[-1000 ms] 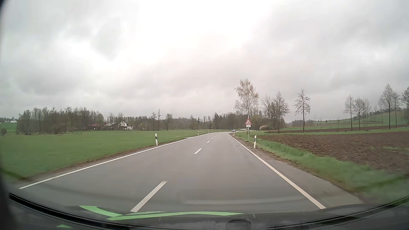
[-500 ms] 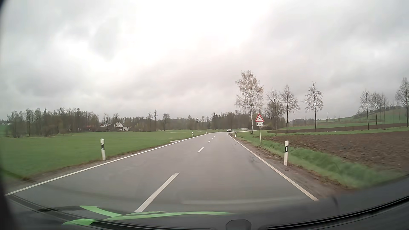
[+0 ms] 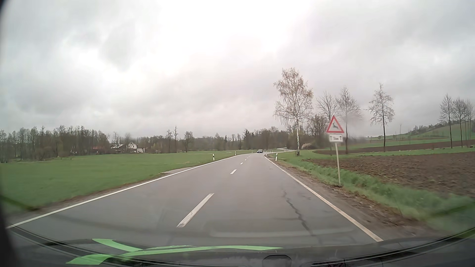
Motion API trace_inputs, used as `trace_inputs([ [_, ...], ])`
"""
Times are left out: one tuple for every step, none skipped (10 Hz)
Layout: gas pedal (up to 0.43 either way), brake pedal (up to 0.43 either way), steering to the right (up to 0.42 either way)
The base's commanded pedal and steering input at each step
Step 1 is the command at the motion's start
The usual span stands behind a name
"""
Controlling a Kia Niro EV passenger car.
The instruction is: Follow the waypoints while adhering to traffic rules and regulations
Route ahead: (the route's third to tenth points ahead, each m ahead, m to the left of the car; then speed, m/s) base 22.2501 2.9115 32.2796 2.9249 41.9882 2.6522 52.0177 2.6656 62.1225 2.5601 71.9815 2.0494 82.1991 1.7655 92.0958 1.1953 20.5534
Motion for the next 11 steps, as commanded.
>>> trace_inputs([
  [0.079, 0.0, -0.001],
  [0.067, 0.0, -0.002],
  [0.059, 0.0, -0.002],
  [0.059, 0.0, -0.002],
  [0.047, 0.0, -0.003],
  [0.039, 0.0, -0.003],
  [0.039, 0.0, -0.003],
  [0.039, 0.0, -0.002],
  [0.028, 0.0, -0.003],
  [0.02, 0.0, -0.002],
  [0.0, 0.0, -0.001],
])
